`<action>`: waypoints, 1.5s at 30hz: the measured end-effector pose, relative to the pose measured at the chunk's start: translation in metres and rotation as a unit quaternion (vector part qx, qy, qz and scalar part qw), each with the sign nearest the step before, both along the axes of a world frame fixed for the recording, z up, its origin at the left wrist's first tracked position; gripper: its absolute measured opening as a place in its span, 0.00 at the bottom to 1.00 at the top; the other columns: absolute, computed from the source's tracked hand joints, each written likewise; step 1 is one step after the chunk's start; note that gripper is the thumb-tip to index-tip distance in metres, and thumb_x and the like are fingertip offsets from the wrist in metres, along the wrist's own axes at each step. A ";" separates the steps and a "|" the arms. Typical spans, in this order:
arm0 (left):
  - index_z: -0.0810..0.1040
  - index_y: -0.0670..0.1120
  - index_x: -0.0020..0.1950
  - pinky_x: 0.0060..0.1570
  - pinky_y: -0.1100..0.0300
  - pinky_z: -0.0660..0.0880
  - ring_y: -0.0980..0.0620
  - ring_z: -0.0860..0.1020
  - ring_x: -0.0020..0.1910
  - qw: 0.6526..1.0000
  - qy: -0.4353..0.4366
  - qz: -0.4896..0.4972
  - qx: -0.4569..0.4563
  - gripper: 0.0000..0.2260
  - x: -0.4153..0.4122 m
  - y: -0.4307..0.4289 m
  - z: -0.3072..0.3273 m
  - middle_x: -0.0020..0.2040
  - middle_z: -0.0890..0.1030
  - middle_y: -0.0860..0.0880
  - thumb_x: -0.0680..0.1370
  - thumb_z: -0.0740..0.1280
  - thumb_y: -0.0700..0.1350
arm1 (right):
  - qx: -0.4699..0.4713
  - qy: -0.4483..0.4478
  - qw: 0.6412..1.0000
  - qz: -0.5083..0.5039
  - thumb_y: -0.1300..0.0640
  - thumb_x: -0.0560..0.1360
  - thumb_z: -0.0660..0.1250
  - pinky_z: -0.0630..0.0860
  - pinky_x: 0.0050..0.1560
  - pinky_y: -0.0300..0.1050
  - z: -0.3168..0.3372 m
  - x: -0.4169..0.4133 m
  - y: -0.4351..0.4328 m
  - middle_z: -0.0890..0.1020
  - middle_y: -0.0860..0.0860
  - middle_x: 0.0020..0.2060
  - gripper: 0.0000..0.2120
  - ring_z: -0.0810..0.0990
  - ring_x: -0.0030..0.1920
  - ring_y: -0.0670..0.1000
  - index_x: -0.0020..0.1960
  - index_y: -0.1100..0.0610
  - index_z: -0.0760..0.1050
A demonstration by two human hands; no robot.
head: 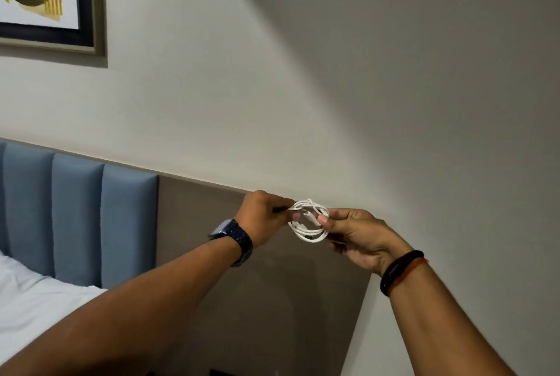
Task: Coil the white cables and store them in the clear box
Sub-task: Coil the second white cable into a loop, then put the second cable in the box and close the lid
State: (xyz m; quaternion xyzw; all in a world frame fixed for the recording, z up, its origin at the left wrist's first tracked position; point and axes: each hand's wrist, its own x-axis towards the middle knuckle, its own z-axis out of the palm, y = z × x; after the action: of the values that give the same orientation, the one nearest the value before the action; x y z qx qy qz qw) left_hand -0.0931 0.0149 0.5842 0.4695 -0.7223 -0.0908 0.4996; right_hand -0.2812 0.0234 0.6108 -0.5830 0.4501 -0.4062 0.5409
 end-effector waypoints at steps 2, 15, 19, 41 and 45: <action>0.85 0.45 0.46 0.38 0.55 0.76 0.53 0.78 0.33 1.000 0.006 -0.008 0.019 0.06 -0.001 -0.001 -0.014 0.36 0.85 0.44 0.71 0.74 0.44 | 0.013 0.033 0.999 0.021 0.62 0.75 0.67 0.61 0.32 0.40 -0.012 -0.006 -0.003 0.81 0.52 0.40 0.08 0.73 0.34 0.46 0.54 0.60 0.79; 0.86 0.44 0.44 0.39 0.57 0.78 0.51 0.83 0.41 0.960 0.007 0.042 0.276 0.05 -0.010 -0.018 -0.282 0.40 0.86 0.43 0.72 0.73 0.44 | 0.085 0.136 0.984 -0.078 0.70 0.64 0.76 0.78 0.39 0.48 -0.274 0.000 -0.034 0.80 0.58 0.34 0.11 0.78 0.34 0.52 0.39 0.61 0.76; 0.86 0.48 0.46 0.42 0.61 0.79 0.57 0.82 0.41 0.908 0.052 0.025 0.414 0.05 -0.020 -0.006 -0.423 0.43 0.86 0.49 0.72 0.73 0.43 | 0.148 0.147 0.971 -0.119 0.69 0.63 0.76 0.77 0.38 0.47 -0.422 -0.004 -0.019 0.80 0.55 0.31 0.11 0.79 0.35 0.53 0.33 0.60 0.76; 0.80 0.50 0.28 0.46 0.45 0.81 0.41 0.84 0.39 0.766 0.245 0.138 0.578 0.13 -0.064 -0.092 -0.801 0.36 0.84 0.39 0.65 0.77 0.35 | 0.284 0.167 0.911 -0.248 0.70 0.66 0.74 0.81 0.40 0.46 -0.806 -0.023 -0.104 0.81 0.59 0.37 0.11 0.81 0.39 0.56 0.33 0.57 0.77; 0.85 0.45 0.39 0.44 0.56 0.80 0.47 0.83 0.40 0.828 0.128 0.120 0.532 0.03 -0.070 -0.089 -0.805 0.40 0.86 0.45 0.68 0.75 0.38 | 0.274 0.206 0.905 -0.253 0.69 0.65 0.76 0.81 0.48 0.57 -0.814 -0.024 -0.104 0.83 0.61 0.39 0.07 0.83 0.40 0.61 0.42 0.66 0.81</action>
State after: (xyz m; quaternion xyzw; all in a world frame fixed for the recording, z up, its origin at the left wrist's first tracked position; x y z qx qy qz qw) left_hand -0.1632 -0.0741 -0.2211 0.7301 -0.4298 -0.4592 0.2673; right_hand -0.3048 -0.0805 -0.2032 -0.3486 0.7776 -0.2611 0.4535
